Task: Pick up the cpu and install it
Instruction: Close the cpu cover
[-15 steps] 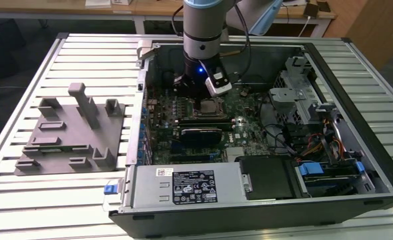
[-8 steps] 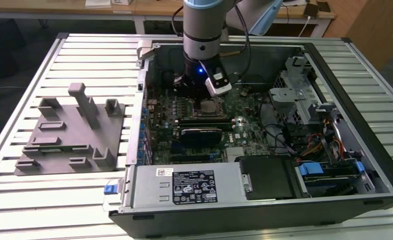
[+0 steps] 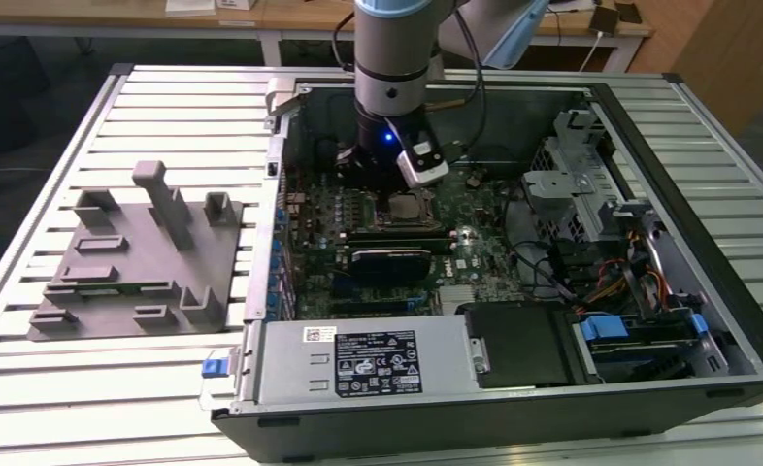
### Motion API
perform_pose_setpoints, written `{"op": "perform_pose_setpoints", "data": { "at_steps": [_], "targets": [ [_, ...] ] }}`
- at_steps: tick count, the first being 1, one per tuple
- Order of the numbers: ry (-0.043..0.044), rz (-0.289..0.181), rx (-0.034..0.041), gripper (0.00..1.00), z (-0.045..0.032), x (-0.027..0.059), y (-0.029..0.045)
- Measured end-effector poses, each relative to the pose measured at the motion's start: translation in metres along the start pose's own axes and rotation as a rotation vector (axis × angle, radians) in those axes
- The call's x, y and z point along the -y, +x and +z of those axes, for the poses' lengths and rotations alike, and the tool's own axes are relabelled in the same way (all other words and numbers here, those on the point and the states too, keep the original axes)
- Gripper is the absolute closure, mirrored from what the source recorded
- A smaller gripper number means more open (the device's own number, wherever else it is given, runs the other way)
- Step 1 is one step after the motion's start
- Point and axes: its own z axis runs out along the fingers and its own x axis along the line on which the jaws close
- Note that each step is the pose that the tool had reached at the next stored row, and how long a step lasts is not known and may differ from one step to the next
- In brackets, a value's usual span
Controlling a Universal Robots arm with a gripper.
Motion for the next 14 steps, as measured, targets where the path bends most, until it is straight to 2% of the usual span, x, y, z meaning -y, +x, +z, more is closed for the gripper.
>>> {"op": "perform_pose_setpoints", "data": {
  "at_steps": [4,9,14],
  "targets": [
    [0.0002,0.000,-0.0001,0.89,-0.0008,0.0001,0.0002],
    [0.0000,0.000,0.0001,0.89,-0.0057,0.0000,0.0001],
    [0.0000,0.000,0.0004,0.89,-0.0172,-0.0001,0.0000]
  ]
}}
